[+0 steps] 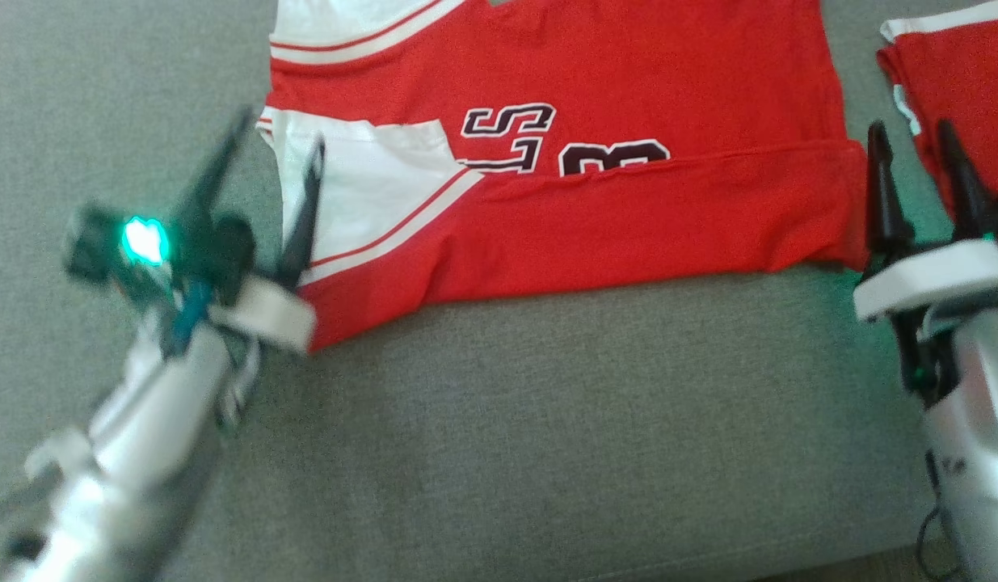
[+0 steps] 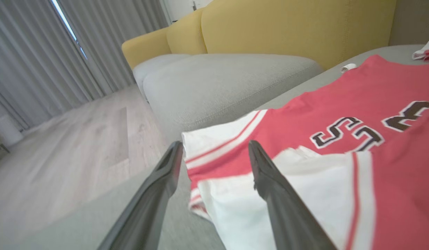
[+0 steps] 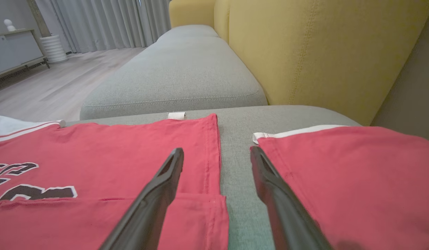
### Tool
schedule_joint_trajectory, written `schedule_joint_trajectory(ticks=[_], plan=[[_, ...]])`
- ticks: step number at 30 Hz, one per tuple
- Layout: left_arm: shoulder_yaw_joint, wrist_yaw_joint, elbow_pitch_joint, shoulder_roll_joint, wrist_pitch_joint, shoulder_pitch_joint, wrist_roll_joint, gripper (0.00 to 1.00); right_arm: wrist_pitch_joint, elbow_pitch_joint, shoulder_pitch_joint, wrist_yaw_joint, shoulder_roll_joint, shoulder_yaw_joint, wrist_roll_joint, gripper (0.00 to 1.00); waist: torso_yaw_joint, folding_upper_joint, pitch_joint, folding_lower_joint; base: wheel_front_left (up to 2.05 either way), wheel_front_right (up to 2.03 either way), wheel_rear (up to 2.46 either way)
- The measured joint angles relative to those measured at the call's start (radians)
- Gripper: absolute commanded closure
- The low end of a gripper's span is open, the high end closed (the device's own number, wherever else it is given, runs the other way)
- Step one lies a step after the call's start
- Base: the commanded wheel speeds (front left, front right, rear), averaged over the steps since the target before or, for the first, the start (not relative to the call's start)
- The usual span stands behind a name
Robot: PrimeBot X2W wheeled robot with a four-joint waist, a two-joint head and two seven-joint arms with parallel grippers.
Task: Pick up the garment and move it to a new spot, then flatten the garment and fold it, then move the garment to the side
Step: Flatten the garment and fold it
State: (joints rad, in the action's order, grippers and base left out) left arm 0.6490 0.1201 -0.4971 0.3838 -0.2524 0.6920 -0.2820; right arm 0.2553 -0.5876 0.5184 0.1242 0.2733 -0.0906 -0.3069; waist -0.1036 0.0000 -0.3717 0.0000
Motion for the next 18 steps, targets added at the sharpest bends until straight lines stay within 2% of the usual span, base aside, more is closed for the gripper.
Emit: schedule_joint_trajectory(ticks=[6, 11, 15, 18], plan=[[-0.075, 0.066, 0.094, -0.068, 0.000, -0.311, -0.097, 0.00, 0.000, 0.042, -0.136, 0.000, -0.037, 0.037, 0.001, 0.00, -0.003, 0.0000, 0.050, -0.0002, 0.00, 0.00, 0.00], [-0.112, 0.074, 0.049, -0.098, 0.000, -0.404, -0.149, 0.00, 0.000, 0.050, -0.193, 0.000, -0.067, 0.040, 0.010, 0.00, -0.007, 0.0000, 0.085, -0.0003, 0.00, 0.00, 0.00], [-0.119, 0.068, -0.026, -0.118, 0.033, -0.400, -0.178, 0.00, 0.000, 0.056, -0.193, 0.000, -0.075, 0.035, 0.010, 0.00, -0.021, 0.0001, 0.092, -0.0003, 0.00, 0.00, 0.00], [-0.111, 0.026, -0.045, -0.129, 0.059, -0.379, -0.196, 0.00, 0.000, 0.051, -0.194, 0.000, -0.075, 0.033, 0.011, 0.00, -0.024, 0.0001, 0.094, -0.0002, 0.00, 0.00, 0.00]])
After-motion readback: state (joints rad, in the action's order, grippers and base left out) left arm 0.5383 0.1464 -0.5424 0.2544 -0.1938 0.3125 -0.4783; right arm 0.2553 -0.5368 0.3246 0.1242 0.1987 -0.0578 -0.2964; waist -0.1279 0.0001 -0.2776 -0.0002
